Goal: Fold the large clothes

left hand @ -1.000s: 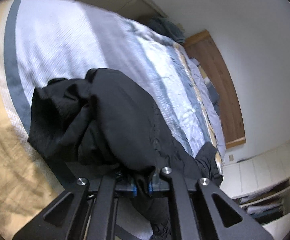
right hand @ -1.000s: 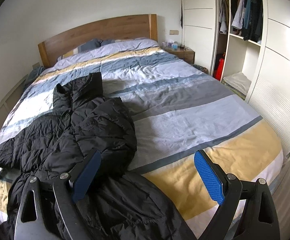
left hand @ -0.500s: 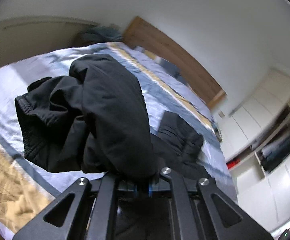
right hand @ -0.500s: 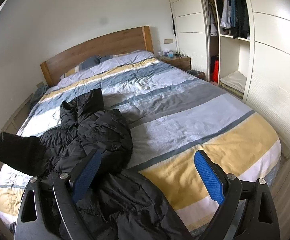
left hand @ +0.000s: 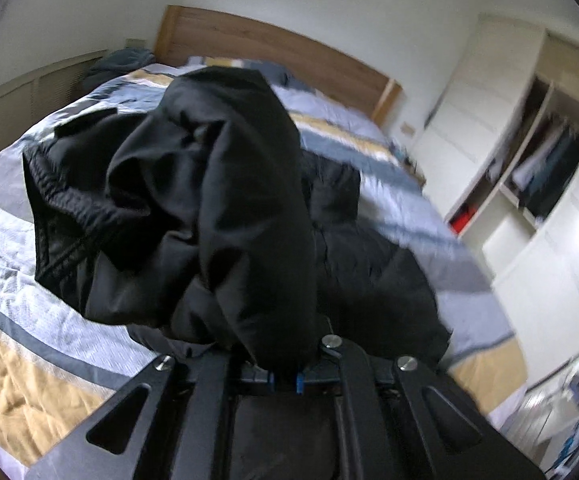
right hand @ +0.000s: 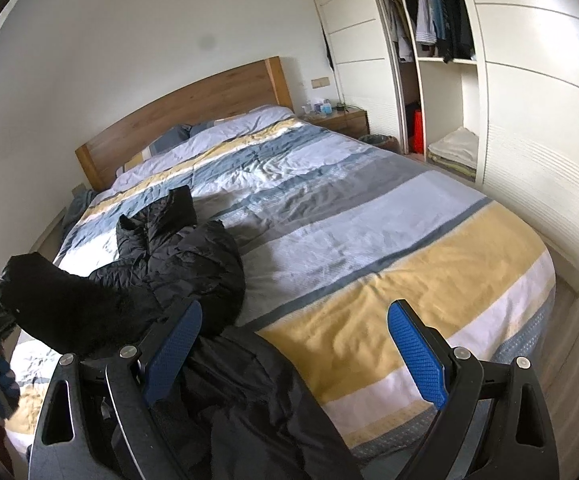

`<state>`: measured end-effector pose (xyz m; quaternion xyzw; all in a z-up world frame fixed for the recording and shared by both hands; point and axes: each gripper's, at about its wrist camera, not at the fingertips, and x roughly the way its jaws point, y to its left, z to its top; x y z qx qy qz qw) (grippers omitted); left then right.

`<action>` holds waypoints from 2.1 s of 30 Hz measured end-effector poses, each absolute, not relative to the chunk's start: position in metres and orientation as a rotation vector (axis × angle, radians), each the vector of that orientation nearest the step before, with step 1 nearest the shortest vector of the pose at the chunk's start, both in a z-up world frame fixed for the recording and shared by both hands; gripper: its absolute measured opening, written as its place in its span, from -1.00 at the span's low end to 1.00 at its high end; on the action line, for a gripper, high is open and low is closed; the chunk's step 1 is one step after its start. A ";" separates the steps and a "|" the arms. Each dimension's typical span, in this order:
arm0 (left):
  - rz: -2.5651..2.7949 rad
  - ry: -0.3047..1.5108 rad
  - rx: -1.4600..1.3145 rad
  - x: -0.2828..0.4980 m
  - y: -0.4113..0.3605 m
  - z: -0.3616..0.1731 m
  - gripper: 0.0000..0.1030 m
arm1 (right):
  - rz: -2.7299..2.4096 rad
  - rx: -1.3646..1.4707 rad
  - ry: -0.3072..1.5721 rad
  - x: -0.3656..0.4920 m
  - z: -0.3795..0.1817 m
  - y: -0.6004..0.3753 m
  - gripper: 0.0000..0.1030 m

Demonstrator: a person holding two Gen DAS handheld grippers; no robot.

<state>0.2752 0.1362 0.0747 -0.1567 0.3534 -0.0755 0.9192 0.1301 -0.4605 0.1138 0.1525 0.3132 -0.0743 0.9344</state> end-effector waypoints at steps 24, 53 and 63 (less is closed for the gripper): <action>-0.217 0.926 -0.088 0.233 0.087 -0.015 -0.65 | -0.104 0.332 0.688 0.124 0.085 -0.463 0.81; -0.067 0.840 -0.152 0.205 0.225 0.052 -0.30 | 0.452 -0.016 0.760 0.211 0.106 -0.205 0.78; -0.096 0.880 -0.088 0.301 0.188 0.053 -0.30 | 0.615 -0.115 0.802 0.275 0.079 -0.122 0.78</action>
